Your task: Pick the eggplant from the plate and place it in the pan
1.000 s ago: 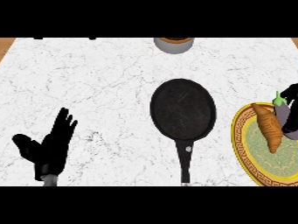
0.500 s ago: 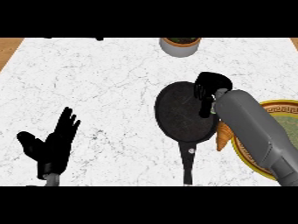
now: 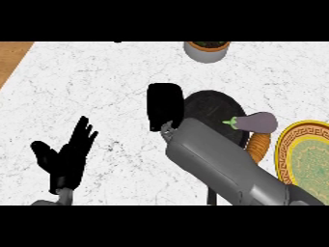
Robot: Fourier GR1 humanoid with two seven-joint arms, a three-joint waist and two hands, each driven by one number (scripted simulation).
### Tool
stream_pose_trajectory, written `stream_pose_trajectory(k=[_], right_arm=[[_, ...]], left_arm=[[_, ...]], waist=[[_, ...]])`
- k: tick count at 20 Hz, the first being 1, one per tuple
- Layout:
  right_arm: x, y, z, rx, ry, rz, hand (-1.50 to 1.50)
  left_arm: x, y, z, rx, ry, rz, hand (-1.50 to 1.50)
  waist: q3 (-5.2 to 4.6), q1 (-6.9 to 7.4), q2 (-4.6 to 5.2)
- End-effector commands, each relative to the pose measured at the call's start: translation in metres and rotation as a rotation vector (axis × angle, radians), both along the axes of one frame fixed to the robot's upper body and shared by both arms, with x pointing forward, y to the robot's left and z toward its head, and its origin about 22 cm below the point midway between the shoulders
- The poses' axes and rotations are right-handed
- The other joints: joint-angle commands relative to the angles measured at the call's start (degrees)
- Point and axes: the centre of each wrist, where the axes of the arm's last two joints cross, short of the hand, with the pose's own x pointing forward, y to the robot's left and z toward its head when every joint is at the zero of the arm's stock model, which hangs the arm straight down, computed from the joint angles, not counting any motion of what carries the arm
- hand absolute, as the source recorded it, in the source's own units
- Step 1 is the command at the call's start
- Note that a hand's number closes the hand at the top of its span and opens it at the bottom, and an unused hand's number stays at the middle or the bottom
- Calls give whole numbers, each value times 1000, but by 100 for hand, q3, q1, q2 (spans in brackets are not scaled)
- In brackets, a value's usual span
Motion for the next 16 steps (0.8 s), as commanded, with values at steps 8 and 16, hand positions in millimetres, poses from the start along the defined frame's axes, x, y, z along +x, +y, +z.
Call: stream_pose_trajectory(k=[8,16], right_arm=[[-68,55,64,144,-419,-207,150],[-63,47,73,219,-459,-272,150]], left_arm=[[-6,12,-6,10,56,47,0],[-17,9,-16,2,73,56,0]], waist=[[-9,-182,27],[-8,-339,75]])
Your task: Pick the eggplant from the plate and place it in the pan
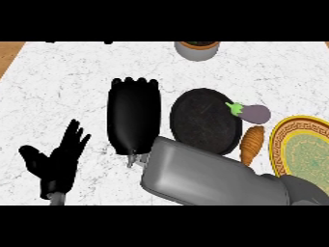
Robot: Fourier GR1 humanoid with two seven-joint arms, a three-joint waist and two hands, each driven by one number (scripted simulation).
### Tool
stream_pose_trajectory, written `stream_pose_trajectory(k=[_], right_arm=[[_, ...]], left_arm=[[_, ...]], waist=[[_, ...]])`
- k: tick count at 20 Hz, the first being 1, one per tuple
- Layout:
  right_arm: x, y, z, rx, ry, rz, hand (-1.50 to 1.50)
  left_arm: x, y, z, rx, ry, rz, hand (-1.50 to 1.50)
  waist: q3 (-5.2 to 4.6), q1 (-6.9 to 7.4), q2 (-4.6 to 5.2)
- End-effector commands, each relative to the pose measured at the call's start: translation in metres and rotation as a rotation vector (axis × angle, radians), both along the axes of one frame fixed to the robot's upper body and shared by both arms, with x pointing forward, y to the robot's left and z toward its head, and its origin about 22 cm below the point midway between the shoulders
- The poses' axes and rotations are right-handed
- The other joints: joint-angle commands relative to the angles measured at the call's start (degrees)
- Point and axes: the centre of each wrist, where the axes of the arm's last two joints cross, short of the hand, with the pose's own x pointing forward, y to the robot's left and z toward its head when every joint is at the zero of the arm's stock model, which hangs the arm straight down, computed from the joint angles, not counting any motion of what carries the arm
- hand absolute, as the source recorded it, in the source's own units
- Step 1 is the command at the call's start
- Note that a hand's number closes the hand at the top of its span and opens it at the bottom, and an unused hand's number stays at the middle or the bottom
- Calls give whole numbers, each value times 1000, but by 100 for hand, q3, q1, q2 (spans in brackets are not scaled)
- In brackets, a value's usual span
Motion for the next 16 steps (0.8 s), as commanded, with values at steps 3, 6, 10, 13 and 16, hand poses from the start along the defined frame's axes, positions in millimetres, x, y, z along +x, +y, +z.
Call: stream_pose_trajectory(k=[3,6,10,13,16], right_arm=[[-2,-3,-6,209,29,-234,150],[2,-6,-7,190,-2,-264,150],[35,-32,-34,127,-34,-339,150],[49,-42,-41,137,-49,-348,150],[71,-82,-67,117,-50,-384,150]], left_arm=[[-9,5,-8,-5,41,8,0],[4,0,-7,-9,49,11,0],[-1,3,1,-13,42,46,0],[-16,0,-5,-7,47,24,0],[-4,12,-6,-1,35,28,0]], waist=[[-26,-58,90],[-27,-188,103],[-19,-225,118],[-20,-165,124],[-21,-202,150]])
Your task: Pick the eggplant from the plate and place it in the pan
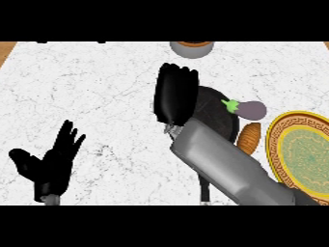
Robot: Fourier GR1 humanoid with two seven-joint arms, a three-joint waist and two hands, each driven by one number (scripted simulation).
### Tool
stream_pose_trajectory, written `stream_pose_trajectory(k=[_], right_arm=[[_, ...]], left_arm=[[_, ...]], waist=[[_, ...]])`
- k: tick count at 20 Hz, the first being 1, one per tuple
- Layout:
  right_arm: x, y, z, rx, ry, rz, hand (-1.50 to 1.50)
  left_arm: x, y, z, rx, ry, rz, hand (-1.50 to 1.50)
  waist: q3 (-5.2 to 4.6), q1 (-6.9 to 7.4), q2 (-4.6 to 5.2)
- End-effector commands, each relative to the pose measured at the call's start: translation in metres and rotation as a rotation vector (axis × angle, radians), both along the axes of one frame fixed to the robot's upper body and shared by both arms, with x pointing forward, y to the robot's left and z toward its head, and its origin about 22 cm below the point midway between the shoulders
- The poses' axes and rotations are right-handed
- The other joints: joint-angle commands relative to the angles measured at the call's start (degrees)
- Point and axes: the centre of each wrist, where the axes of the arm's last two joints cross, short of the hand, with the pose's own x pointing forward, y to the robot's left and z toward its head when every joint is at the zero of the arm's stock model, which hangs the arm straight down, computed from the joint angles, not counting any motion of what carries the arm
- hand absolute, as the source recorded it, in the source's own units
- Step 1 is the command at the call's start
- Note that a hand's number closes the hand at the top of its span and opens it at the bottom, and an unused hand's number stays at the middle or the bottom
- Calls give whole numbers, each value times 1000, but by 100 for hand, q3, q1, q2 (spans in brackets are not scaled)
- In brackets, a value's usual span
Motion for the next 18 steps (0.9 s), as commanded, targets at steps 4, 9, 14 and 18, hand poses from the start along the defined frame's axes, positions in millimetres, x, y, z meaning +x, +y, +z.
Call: stream_pose_trajectory(k=[4,9,14,18], right_arm=[[44,-63,-33,178,-20,-155,150],[78,-120,-53,19,27,-333,150],[85,-137,-81,175,242,-230,-150],[92,-153,-82,180,128,-172,-150]], left_arm=[[4,-7,-7,-27,38,-17,0],[-8,-12,-10,-17,43,-36,0],[2,-13,-6,-4,33,-36,0],[2,-2,-13,-11,32,-20,0]], waist=[[-34,33,65],[-38,123,79],[-28,203,111],[-29,187,110]])
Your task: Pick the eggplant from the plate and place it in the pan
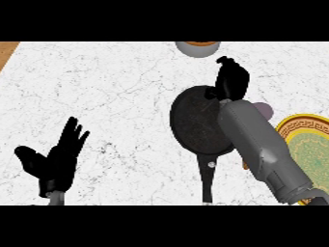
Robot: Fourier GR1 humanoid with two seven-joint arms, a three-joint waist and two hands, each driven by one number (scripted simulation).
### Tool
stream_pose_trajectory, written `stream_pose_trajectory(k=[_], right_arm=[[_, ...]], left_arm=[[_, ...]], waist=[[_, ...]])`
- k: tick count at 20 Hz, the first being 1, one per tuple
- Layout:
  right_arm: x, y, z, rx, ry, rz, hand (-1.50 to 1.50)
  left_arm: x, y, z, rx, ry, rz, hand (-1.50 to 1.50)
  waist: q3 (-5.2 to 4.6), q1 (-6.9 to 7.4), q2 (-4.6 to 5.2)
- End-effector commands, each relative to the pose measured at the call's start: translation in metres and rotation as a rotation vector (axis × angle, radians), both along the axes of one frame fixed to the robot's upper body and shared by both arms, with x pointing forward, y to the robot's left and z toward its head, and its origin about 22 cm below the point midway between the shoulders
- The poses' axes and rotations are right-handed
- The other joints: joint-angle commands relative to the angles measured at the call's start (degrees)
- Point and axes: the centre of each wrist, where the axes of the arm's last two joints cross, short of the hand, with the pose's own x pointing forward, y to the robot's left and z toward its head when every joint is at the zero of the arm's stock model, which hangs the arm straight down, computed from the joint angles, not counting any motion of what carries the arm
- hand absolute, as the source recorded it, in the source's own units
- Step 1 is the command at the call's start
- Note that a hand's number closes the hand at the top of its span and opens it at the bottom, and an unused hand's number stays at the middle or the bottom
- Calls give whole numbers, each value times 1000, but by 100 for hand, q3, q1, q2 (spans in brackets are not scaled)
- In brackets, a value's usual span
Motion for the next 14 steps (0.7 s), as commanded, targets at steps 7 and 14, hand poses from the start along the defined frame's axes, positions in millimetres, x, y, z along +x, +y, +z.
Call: stream_pose_trajectory(k=[7,14], right_arm=[[4,-7,21,429,-330,91,-150],[-16,-24,15,800,-400,156,-150]], left_arm=[[-5,-11,-15,-7,61,2,0],[-13,-14,-19,-11,84,11,0]], waist=[[-19,-47,52],[-32,-237,-57]])
